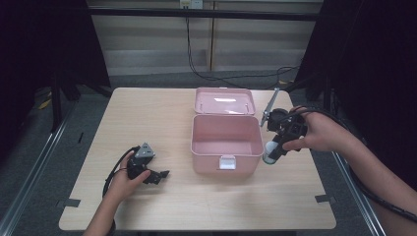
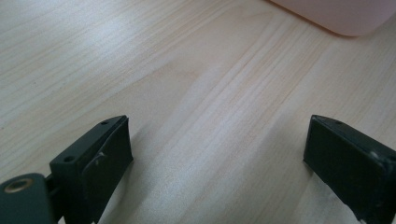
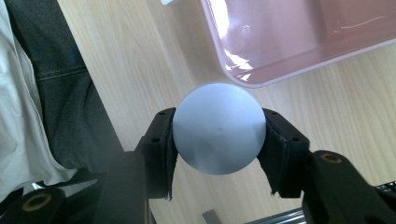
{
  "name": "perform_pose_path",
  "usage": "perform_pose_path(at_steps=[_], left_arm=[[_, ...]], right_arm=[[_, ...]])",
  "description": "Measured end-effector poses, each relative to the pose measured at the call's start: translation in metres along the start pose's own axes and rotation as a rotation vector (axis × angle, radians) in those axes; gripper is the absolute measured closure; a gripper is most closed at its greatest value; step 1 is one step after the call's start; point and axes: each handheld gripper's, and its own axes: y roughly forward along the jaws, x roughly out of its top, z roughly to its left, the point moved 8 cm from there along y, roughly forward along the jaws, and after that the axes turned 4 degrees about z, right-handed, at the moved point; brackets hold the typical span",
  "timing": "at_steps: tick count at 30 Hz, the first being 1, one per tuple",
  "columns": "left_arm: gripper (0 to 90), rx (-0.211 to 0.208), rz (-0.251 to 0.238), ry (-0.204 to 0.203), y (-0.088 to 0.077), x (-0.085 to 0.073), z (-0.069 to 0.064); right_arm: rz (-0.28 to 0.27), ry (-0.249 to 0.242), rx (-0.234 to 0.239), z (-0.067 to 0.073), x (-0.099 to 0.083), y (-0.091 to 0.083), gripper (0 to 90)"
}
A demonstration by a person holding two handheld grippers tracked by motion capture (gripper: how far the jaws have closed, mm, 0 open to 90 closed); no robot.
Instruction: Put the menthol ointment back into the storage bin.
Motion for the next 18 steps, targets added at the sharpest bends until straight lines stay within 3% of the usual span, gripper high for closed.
perform_pose_path(at_steps=[18], left_arm=[[6.8,-0.003,0.0,-0.002,0.0,0.0,0.0]], right_arm=[[0.015,0.088,-0.015,-0.024,0.029,-0.009,50.7]])
